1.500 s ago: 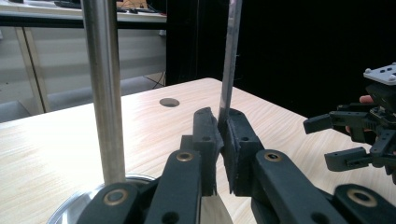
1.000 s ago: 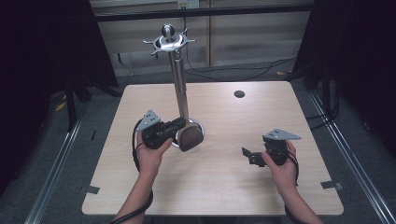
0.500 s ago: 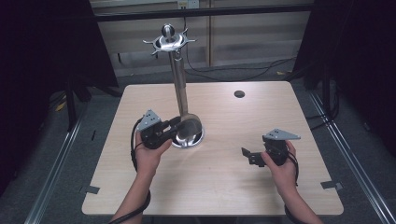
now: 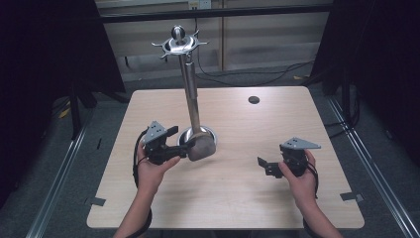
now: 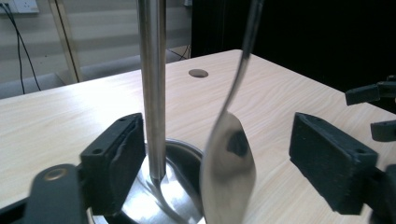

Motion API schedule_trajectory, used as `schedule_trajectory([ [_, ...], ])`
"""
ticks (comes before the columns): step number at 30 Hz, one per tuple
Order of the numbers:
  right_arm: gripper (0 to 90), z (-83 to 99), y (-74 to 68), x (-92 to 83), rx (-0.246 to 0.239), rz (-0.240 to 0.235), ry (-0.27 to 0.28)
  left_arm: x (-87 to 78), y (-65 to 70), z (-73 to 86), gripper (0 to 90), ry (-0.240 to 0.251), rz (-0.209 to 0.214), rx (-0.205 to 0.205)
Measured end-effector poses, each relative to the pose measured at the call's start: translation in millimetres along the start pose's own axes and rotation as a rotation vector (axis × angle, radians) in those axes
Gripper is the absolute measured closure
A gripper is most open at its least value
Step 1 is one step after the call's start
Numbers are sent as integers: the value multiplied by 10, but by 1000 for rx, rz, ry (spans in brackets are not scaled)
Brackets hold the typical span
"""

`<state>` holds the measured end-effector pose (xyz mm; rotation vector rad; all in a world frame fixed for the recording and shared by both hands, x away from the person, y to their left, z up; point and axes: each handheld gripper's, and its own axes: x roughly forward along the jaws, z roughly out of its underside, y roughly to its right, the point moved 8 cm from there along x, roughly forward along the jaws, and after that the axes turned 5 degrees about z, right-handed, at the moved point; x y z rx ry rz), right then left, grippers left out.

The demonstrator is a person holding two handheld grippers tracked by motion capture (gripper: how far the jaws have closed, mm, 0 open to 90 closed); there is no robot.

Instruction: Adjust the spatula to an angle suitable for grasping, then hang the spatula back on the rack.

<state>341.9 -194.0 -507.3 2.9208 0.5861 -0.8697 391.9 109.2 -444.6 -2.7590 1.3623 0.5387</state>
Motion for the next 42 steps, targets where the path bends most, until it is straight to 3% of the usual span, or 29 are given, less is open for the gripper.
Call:
schedule_trajectory([
  [6,12,-12,10,3,-3,0,4,-50,-24,117,138,-21,-28,-5],
  [25,12,37,138,-53,17,14,-3,-236,-196,548,99,-73,-51,-60],
  [33,13,71,150,-41,4,20,-15,-275,-264,667,86,-88,-54,-79],
  [37,12,83,170,-38,-29,28,-21,-291,-292,698,81,-91,-65,-86],
  [42,13,107,202,-39,-33,28,-28,-334,-369,754,80,-107,-99,-95],
])
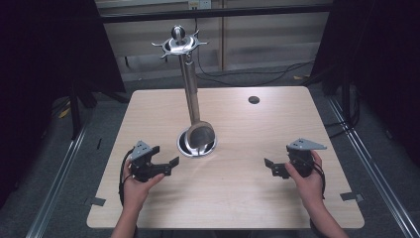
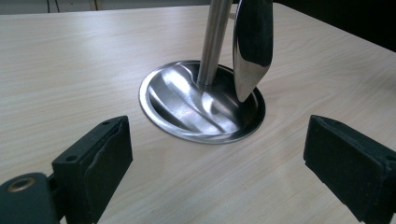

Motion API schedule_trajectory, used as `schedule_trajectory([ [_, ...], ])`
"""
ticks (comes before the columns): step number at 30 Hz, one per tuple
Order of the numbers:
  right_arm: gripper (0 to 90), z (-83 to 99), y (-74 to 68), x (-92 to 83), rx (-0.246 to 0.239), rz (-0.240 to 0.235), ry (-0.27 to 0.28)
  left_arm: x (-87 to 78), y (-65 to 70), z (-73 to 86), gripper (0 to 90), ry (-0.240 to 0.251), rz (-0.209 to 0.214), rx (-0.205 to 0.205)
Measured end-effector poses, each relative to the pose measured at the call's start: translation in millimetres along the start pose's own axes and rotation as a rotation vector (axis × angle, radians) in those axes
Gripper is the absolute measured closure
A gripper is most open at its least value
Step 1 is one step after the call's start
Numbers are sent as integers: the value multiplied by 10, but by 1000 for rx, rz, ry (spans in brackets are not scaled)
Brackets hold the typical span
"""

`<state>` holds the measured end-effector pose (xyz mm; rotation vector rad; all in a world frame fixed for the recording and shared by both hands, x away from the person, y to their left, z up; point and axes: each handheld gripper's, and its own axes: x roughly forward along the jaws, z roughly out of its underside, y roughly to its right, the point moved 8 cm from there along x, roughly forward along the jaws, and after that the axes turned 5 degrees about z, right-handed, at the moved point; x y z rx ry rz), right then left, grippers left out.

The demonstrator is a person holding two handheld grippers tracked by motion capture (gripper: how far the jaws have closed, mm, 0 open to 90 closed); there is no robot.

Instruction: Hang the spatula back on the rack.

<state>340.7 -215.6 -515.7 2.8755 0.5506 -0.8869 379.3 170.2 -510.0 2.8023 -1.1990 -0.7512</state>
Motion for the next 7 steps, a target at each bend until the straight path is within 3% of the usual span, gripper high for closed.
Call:
schedule_trajectory([
  [2,13,8,-3,3,-1,-3,-4,-6,-12,-5,80,10,3,-18],
  [7,13,23,-21,8,-4,-7,-13,-23,17,-68,79,32,18,-19],
])
